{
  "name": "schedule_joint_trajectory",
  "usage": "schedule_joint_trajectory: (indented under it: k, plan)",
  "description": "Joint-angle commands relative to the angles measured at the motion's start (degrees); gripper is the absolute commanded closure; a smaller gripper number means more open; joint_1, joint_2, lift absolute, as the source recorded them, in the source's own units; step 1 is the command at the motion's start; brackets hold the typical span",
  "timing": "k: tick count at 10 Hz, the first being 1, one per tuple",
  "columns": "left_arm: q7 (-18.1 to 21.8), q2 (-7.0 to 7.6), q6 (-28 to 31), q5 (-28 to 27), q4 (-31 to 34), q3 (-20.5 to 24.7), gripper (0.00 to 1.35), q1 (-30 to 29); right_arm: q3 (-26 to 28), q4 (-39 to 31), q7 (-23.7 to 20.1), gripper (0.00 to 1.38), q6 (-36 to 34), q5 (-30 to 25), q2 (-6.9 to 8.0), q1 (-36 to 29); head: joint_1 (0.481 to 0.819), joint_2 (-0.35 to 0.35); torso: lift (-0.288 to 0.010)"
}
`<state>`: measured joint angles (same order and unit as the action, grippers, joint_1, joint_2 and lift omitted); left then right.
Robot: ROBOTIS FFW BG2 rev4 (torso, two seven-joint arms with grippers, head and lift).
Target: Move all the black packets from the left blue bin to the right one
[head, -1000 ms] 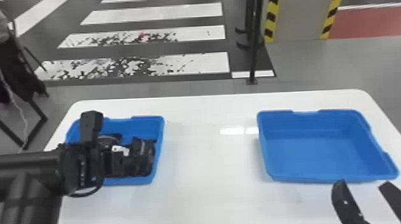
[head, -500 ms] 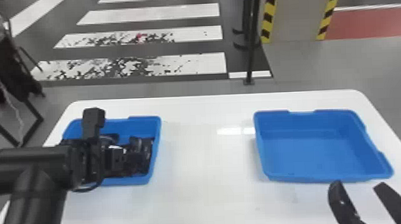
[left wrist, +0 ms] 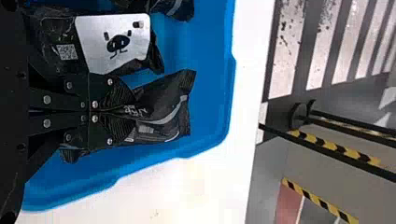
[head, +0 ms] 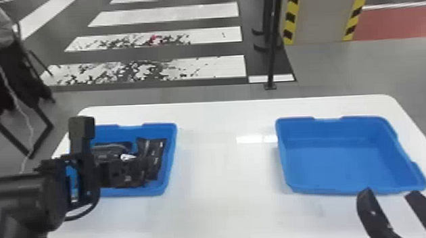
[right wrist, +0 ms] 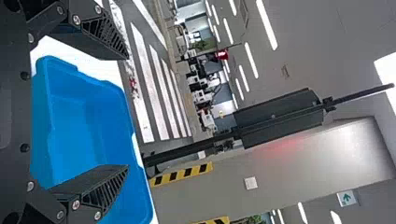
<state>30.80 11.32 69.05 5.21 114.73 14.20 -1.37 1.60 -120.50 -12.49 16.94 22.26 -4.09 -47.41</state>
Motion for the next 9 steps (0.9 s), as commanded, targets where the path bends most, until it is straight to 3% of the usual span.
schedule_joint_trajectory:
  k: [1,3,5,9]
  plan:
    - [0.75,0.02,1.12,2.91,9.37,1.11,1.22,-3.97,0.00,-2.61,-1.93,0.20,-4.28,2.31,-0.13,1.15,0.695,0.094,-0.138]
    - [2.16,0.02,1.12,8.96,15.56,-0.60,1.21,-7.21,0.00,-2.33,-9.22,0.21,-17.22,5.51,-0.83,7.33,0.695,0.092,-0.138]
    - [2.77,0.11,1.69,13.76,17.67,-5.28,1.21,-8.19,0.00,-0.65,-15.55,0.21,-29.31,6.88,-2.06,15.07,0.695,0.080,-0.138]
    - [2.86,0.02,2.11,18.33,17.53,-10.54,1.21,-7.91,0.00,2.87,-21.00,0.22,-42.67,7.91,-2.77,26.32,0.695,0.013,-0.138]
